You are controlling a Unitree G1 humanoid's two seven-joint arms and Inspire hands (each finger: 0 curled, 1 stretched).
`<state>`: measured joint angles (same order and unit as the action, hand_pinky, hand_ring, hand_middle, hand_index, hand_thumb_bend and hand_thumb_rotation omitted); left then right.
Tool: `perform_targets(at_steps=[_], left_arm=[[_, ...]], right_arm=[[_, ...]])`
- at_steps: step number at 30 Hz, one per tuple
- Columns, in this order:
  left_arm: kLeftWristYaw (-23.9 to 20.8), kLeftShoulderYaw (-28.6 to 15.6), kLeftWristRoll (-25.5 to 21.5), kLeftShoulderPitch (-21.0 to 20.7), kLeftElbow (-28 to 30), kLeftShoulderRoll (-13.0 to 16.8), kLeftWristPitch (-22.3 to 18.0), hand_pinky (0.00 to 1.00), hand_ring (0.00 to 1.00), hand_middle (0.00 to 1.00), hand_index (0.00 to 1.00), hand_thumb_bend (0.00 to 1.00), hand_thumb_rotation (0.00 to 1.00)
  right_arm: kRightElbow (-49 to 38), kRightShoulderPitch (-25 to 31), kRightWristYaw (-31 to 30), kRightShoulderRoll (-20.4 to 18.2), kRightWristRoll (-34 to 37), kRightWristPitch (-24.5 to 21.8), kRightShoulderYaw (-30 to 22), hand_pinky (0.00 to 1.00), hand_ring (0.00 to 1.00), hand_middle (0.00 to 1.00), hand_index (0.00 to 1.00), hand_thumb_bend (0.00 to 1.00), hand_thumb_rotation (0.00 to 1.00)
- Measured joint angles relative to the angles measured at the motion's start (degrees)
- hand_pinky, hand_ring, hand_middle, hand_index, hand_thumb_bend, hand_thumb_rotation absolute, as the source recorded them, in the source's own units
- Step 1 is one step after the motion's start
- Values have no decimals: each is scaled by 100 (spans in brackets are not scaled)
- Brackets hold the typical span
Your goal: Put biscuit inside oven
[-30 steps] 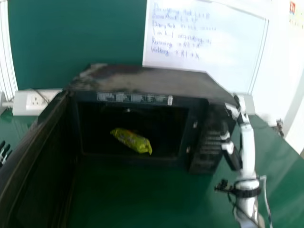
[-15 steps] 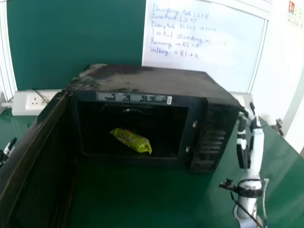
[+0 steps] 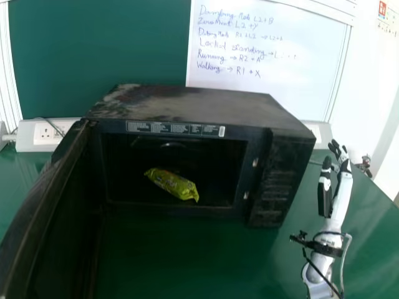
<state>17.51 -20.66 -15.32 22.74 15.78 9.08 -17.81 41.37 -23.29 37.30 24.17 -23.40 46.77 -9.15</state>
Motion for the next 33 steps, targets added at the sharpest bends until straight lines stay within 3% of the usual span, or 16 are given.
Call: perform_targets(at_steps=[3, 13, 17, 19, 25, 33], left_arm=[[11, 197, 32, -36, 10, -5, 1, 86, 90, 93, 95, 83, 81], [-74, 684, 126, -69, 409, 9, 474, 92, 95, 95, 97, 91, 80], [-164, 875, 162, -68, 646, 10, 770, 95, 96, 96, 99, 91, 80], [-207, 985, 173, -70, 725, 9, 871, 95, 96, 97, 100, 90, 81], [-274, 1325, 521, -86, 968, 27, 1092, 92, 95, 96, 100, 92, 84], [-351, 1658, 859, -134, 1243, 34, 1319, 94, 97, 97, 100, 90, 84]], right_arm=[[-16, 4, -257, -13, 273, -126, 3, 86, 96, 100, 100, 62, 100], [-690, 192, -594, -169, 476, -978, 5, 83, 92, 96, 98, 66, 100], [-708, 193, -618, -177, 486, -1013, 6, 78, 88, 94, 97, 69, 100], [-736, 194, -689, -179, 517, -1056, 5, 72, 82, 90, 98, 68, 100], [-1078, 253, -1001, -181, 546, -1461, 8, 68, 81, 88, 100, 67, 100], [-1559, 390, -1399, -236, 710, -2117, 5, 75, 87, 91, 100, 67, 100]])
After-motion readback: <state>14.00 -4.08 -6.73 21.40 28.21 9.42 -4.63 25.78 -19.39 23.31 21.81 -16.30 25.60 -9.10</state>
